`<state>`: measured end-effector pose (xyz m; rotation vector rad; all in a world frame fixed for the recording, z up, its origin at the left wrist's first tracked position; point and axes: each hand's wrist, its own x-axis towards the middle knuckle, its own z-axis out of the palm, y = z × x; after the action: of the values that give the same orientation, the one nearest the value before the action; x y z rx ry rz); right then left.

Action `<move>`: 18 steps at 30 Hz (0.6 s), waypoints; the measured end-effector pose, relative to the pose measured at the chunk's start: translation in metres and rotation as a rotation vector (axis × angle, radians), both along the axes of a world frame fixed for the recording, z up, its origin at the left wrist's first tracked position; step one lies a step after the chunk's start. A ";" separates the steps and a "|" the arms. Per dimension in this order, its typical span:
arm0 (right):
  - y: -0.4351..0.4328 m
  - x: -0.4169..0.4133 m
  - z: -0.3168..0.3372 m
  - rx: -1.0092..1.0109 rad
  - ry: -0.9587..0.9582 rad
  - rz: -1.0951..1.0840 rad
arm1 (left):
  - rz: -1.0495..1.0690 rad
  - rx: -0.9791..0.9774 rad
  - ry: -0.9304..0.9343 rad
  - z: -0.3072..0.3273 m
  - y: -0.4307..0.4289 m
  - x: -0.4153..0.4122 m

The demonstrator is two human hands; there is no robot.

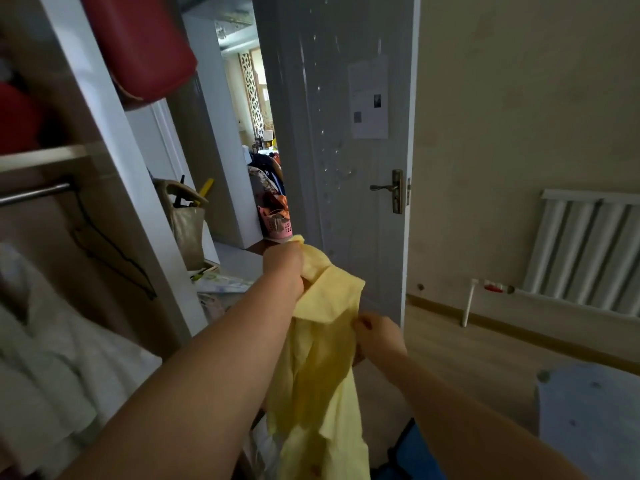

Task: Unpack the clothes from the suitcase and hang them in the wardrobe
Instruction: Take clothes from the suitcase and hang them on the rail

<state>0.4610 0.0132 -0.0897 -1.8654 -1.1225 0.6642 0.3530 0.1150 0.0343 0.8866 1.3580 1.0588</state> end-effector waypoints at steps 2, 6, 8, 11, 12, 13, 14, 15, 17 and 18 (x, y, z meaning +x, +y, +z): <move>0.006 -0.001 0.015 0.060 0.059 -0.125 | 0.036 0.021 0.045 0.004 -0.002 -0.015; 0.021 -0.001 0.061 0.161 0.111 -0.138 | -0.060 -0.057 0.296 -0.007 -0.006 -0.051; 0.029 -0.007 0.086 0.195 0.100 -0.021 | -0.180 -0.040 0.533 -0.016 -0.008 -0.064; 0.035 -0.024 0.112 0.219 0.011 0.150 | -0.255 0.083 0.410 -0.023 -0.014 -0.074; 0.036 -0.029 0.116 0.216 -0.035 0.201 | -0.301 0.090 0.287 -0.021 -0.016 -0.074; 0.037 -0.034 0.117 0.216 -0.051 0.241 | -0.375 0.085 0.214 -0.020 -0.019 -0.077; 0.037 -0.038 0.118 0.219 -0.026 0.263 | -0.462 0.099 0.216 -0.022 -0.023 -0.078; 0.037 -0.043 0.119 0.225 0.018 0.278 | -0.532 0.144 0.291 -0.025 -0.025 -0.081; 0.038 -0.046 0.123 0.242 0.090 0.277 | -0.582 0.277 0.533 -0.036 -0.029 -0.081; 0.037 -0.048 0.126 0.242 0.101 0.280 | -0.561 0.363 0.632 -0.041 -0.031 -0.080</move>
<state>0.4135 0.0505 0.0360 -1.4704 -1.3477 0.7346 0.2732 0.0843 -0.0066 1.8610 1.2962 0.6013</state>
